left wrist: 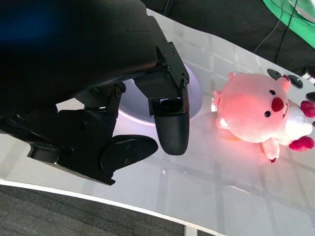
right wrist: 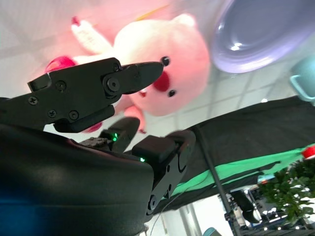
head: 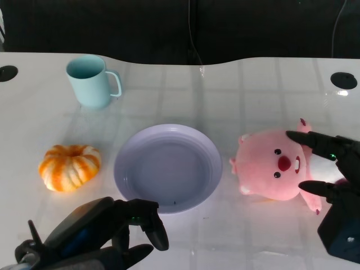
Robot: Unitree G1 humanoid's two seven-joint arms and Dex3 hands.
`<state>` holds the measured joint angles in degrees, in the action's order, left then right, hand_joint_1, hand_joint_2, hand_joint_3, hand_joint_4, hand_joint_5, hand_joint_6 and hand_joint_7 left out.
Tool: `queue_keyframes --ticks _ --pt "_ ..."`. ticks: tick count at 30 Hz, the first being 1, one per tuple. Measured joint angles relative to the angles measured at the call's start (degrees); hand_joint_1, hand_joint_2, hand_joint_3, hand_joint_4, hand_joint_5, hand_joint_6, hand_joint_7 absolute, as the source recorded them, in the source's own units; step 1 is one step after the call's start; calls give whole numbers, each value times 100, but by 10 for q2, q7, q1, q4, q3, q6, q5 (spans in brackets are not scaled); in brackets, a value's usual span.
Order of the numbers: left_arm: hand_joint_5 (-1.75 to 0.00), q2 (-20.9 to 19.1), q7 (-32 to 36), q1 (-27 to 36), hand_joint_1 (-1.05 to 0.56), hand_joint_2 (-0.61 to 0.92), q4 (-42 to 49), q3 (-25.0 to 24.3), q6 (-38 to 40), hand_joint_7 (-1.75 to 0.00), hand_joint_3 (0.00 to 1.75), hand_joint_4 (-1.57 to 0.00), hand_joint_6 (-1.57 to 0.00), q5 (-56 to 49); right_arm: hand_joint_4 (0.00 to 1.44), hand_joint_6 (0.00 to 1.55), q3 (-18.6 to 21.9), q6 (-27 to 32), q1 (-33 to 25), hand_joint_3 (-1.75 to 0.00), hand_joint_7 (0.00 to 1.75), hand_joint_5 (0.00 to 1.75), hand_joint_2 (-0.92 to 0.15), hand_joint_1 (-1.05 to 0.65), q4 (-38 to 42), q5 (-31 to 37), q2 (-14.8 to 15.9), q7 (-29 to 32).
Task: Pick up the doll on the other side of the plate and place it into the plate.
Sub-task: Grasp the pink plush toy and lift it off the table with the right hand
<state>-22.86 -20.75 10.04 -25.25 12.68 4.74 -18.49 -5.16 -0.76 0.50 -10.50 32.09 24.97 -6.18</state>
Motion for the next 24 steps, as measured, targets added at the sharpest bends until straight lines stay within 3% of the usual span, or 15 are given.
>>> queue_keyframes --ticks 7,14,24 --pt "-172 0 0 0 -14 74 -1 1 4 -108 68 -67 -73 -1 8 21 -8 81 14 0 0 30 -89 -61 -13 69 20 -51" --pt "-174 0 0 -3 -15 75 -2 3 9 -108 66 -68 -73 -10 5 22 -45 128 47 -1 1 32 -91 -67 -1 129 29 -100" --pt "-170 0 0 -3 -15 74 -6 7 18 -107 66 -67 -73 -12 6 26 -97 161 142 -2 1 28 -92 -63 132 143 27 -144"
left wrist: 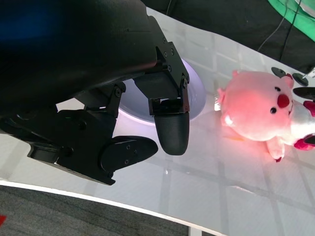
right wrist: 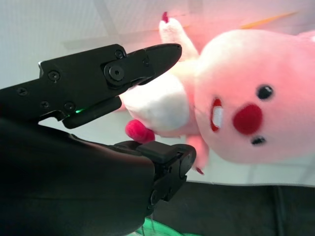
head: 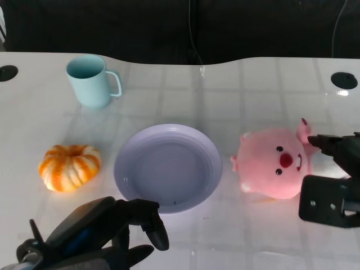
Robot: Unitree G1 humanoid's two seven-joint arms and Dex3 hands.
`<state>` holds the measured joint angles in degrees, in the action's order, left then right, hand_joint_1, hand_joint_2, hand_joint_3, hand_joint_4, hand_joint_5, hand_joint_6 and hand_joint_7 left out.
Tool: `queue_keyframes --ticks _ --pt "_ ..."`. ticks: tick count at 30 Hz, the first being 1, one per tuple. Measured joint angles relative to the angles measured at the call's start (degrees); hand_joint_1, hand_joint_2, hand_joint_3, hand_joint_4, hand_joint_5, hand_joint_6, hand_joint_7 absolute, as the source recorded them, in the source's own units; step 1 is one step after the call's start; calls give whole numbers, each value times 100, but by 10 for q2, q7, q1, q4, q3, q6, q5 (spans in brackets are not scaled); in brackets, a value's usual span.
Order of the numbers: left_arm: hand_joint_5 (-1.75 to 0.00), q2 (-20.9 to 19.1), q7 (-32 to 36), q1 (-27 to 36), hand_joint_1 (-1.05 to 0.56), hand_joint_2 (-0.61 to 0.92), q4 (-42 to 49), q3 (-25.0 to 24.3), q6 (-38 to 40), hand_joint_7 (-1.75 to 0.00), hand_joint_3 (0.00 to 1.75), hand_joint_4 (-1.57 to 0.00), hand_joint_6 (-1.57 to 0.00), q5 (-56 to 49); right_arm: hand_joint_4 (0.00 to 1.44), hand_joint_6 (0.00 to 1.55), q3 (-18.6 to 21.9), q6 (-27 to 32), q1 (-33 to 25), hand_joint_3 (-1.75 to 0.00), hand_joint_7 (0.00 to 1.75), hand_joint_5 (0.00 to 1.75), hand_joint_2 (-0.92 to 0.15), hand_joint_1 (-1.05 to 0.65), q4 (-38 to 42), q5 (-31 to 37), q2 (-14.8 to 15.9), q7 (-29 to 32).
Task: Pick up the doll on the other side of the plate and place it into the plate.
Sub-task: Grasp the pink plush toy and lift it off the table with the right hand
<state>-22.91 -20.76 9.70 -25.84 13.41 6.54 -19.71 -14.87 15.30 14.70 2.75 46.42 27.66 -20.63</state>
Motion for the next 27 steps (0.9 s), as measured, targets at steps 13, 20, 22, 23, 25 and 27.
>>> queue_keyframes --ticks 13,20,22,23,25,27 --pt "-175 0 0 6 -17 74 -3 0 -6 -106 65 -68 -74 0 22 37 -31 -12 148 -12 4 18 -92 -64 287 -56 -71 58" --pt "-173 0 0 8 -15 75 -12 1 1 -106 64 -67 -74 -3 51 70 -33 -73 182 -6 7 16 -92 -45 410 -88 -101 203" --pt "-170 0 0 8 -16 75 -13 1 2 -106 64 -66 -74 -3 74 87 -24 -103 182 -9 11 23 -92 -33 439 -101 -109 260" --pt "-170 0 0 9 -16 75 -16 1 4 -106 65 -66 -74 -3 79 90 -20 -117 182 -10 12 25 -92 -31 450 -108 -112 286" --pt "-170 0 0 10 -16 75 -20 1 7 -105 64 -67 -73 -3 84 116 -15 -145 181 -13 18 113 -92 -18 470 -116 -116 336" --pt "-170 0 0 10 -16 75 -20 1 7 -105 63 -66 -74 -3 88 125 -15 -167 181 -20 25 145 -89 -15 482 -120 -117 374"
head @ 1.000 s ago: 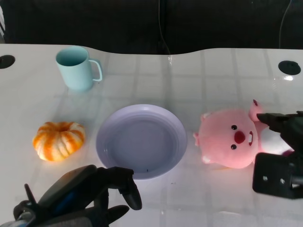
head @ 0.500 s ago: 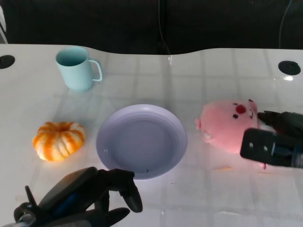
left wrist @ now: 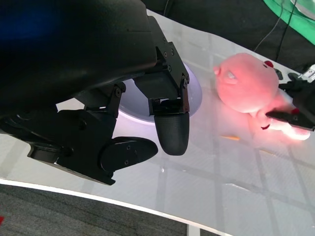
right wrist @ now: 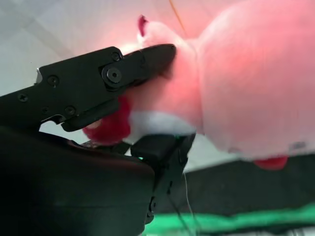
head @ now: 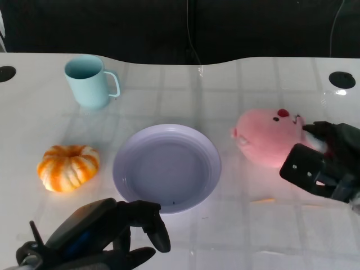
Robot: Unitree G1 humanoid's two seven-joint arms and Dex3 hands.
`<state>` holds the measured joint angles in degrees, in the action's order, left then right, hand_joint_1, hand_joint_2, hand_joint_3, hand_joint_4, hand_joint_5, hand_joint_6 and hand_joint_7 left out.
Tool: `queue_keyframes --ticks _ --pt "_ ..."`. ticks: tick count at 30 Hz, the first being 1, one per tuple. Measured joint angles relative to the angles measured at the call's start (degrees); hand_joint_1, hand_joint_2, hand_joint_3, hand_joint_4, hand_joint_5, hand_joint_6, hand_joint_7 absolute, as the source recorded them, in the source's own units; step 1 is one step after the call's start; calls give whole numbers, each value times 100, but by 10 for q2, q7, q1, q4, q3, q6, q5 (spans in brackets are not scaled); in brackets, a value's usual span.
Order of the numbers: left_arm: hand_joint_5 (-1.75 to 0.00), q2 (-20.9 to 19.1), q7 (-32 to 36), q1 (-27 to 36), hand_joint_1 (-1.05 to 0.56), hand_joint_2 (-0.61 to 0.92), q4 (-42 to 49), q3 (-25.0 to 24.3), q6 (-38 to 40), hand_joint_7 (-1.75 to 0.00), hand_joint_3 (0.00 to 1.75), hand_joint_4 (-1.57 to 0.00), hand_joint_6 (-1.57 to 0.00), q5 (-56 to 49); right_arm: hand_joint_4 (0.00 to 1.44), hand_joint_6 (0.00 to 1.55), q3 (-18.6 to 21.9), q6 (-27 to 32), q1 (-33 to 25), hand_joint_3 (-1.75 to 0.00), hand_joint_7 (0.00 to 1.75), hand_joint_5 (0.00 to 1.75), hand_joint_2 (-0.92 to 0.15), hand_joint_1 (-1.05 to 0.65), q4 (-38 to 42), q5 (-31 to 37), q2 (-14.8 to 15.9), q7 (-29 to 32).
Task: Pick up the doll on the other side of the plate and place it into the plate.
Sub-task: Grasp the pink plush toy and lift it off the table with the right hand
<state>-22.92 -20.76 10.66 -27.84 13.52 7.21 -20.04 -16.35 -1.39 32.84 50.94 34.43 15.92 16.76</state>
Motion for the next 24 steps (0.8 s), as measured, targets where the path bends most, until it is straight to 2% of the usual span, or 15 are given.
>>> queue_keyframes --ticks 1,2,3,4,6,9,11,13,15,18,24 --pt "-169 0 0 0 -16 75 0 0 0 -104 62 -66 -74 0 88 121 0 -7 0 -49 42 156 -75 -14 3 -2 0 10" --pt "-168 0 0 0 -16 75 0 0 0 -104 62 -66 -74 0 83 110 -1 -13 0 -68 71 165 -63 -15 5 -3 0 17" --pt "-167 0 0 0 -15 76 0 0 0 -103 62 -67 -75 0 79 94 -1 -19 0 -82 109 171 -56 -16 5 -3 0 24" --pt "-167 0 0 0 -14 76 0 -1 0 -103 62 -67 -75 1 78 86 -1 -22 0 -89 127 173 -53 -16 5 -4 0 32" --pt "-169 0 0 0 -14 76 1 -2 -1 -104 62 -69 -76 5 76 80 -1 -25 -4 -96 144 174 -52 -18 3 -5 0 43" --pt "-171 -1 0 -2 -15 76 7 -6 -8 -105 63 -69 -75 9 73 76 1 -26 -13 -98 148 175 -53 -21 -4 -11 -1 56" --pt "-171 -1 0 -2 -15 76 15 -7 -14 -105 63 -69 -76 11 74 75 5 -26 -19 -106 156 175 -47 -21 -9 -18 -6 64" --pt "-170 -1 0 -2 -15 76 19 -7 -15 -106 63 -68 -75 11 80 73 13 -27 -28 -115 166 175 -42 -19 -19 -25 -10 73" --pt "-169 -1 0 -2 -15 76 19 -7 -15 -106 64 -68 -75 10 84 71 23 -33 -39 -115 172 175 -43 -21 -31 -39 -14 81" --pt "-168 -2 0 -2 -15 76 18 -7 -15 -106 63 -68 -74 9 89 70 40 -36 -50 -102 174 175 -52 -20 -53 -58 -21 82" --pt "-171 -2 0 -2 -16 75 16 -7 -15 -107 64 -68 -74 6 91 77 62 -41 -62 -121 175 175 -43 -14 -104 -83 -28 82"
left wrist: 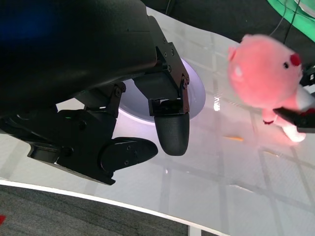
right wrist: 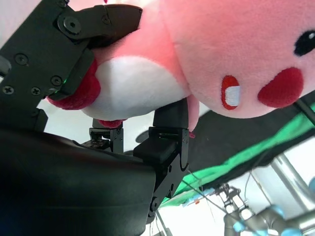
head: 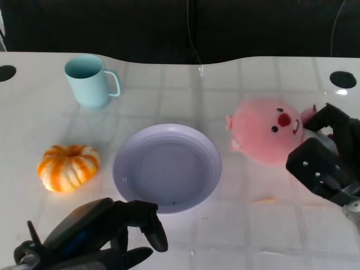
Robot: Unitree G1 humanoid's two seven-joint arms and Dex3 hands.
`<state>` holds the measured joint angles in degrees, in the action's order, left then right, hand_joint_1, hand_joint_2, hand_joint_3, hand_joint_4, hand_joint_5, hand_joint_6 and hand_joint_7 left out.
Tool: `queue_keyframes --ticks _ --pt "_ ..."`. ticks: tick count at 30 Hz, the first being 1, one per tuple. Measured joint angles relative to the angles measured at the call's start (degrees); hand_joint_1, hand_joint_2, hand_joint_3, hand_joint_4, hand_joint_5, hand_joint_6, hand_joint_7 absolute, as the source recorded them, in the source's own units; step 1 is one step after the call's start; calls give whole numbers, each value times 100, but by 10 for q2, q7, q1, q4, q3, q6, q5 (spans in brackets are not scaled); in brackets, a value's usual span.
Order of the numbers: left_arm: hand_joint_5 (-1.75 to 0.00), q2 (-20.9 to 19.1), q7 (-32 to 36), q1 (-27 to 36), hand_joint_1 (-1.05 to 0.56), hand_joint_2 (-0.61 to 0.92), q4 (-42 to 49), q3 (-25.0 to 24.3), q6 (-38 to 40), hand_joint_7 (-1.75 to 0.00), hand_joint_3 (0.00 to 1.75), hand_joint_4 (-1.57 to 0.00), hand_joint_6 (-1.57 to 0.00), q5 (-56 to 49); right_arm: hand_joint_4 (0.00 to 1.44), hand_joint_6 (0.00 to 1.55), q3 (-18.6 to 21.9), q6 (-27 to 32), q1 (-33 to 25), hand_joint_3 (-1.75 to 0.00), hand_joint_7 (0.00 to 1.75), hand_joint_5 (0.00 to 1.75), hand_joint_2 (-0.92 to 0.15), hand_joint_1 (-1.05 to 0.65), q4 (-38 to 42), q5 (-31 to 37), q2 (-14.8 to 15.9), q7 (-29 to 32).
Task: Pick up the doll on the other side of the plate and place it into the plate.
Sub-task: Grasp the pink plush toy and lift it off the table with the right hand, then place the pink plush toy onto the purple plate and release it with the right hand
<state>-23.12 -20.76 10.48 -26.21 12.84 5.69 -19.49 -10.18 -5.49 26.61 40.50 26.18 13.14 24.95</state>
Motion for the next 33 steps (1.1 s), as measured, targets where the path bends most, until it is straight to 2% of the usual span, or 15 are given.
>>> queue_keyframes --ticks 3,10,16,24,29,33 --pt "-172 0 0 1 -16 74 -4 1 1 -108 65 -68 -74 -1 92 78 1 -8 -7 -127 175 175 -38 -14 -39 -2 -2 -7" --pt "-172 1 0 2 -16 73 -7 6 0 -107 66 -69 -75 -3 92 79 -2 -31 -16 -136 175 175 -33 -14 -121 -13 -19 -46" --pt "-168 5 0 4 -15 73 -7 10 3 -105 66 -69 -75 -6 92 78 -30 5 -14 -137 175 175 -32 -13 -187 0 -48 -100" --pt "-167 8 0 4 -15 74 -7 18 1 -104 62 -69 -76 -20 93 76 -74 43 29 -136 175 175 -33 -13 -186 28 -96 -136" --pt "-166 12 0 8 -15 75 -17 24 6 -102 61 -69 -76 -29 91 78 -100 45 63 -133 175 175 -30 -12 -144 41 -127 -142" --pt "-162 13 0 10 -15 76 -19 27 12 -100 58 -69 -76 -34 92 78 -110 45 82 -132 175 175 -31 -13 -110 46 -148 -142"
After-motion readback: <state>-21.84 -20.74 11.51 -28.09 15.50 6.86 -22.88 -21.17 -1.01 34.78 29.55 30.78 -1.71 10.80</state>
